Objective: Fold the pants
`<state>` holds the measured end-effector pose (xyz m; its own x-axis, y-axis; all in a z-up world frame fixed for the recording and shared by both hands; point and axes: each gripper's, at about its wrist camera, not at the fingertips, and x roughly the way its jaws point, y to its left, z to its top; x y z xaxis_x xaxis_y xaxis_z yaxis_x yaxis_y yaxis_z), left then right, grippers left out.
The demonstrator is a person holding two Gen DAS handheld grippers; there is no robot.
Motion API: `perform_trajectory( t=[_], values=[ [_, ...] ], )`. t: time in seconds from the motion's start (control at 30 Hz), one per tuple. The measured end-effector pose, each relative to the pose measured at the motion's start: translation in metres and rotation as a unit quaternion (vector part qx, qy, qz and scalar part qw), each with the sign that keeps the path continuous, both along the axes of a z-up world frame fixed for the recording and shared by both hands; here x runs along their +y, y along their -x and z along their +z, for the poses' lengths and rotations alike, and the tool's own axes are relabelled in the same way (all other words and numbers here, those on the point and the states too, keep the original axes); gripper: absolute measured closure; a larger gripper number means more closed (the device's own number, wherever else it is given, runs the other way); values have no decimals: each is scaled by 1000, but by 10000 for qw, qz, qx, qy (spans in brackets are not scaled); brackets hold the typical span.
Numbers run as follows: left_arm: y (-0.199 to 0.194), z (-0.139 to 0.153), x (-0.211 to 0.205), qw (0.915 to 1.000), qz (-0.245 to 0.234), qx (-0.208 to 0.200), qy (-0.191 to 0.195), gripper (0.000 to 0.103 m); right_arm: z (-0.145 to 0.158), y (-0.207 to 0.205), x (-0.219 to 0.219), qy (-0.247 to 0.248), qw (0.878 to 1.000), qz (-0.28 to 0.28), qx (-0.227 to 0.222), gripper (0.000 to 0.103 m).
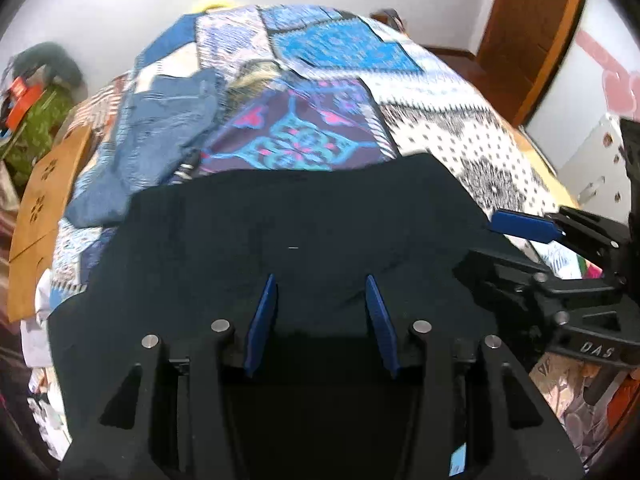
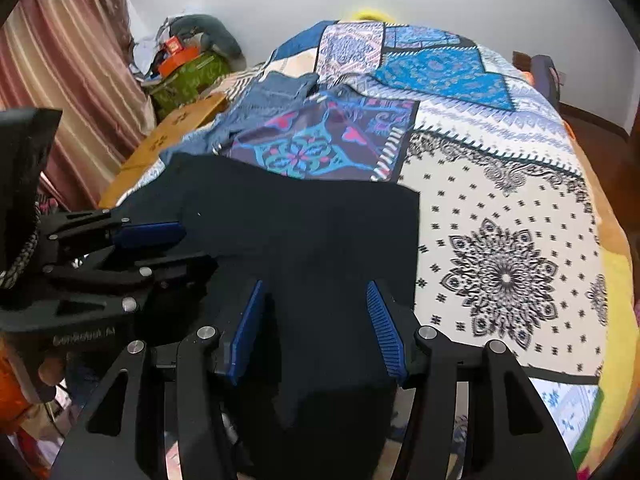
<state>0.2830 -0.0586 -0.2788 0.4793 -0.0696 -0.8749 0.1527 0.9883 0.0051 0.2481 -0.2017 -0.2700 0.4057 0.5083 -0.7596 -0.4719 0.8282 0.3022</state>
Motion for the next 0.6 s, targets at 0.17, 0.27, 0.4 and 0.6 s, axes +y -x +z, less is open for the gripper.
perform_trajectory(
  t=[0.17, 0.27, 0.4, 0.6],
  values=[
    [25, 41, 38, 9987, 315, -402, 77, 56, 23, 12, 0, -39, 9996, 3, -294, 52],
    [42, 62, 60, 9969, 478, -629, -51, 56, 35, 17, 7, -83, 9990, 14, -429, 52],
    [68, 87, 94, 9933, 684, -916, -161, 56, 48, 25, 22, -186, 9981, 54, -581, 52],
    [105, 105, 158, 9863, 1163, -1091, -414, 52, 63, 36, 55, -291, 9961, 271, -782, 52]
  ],
)
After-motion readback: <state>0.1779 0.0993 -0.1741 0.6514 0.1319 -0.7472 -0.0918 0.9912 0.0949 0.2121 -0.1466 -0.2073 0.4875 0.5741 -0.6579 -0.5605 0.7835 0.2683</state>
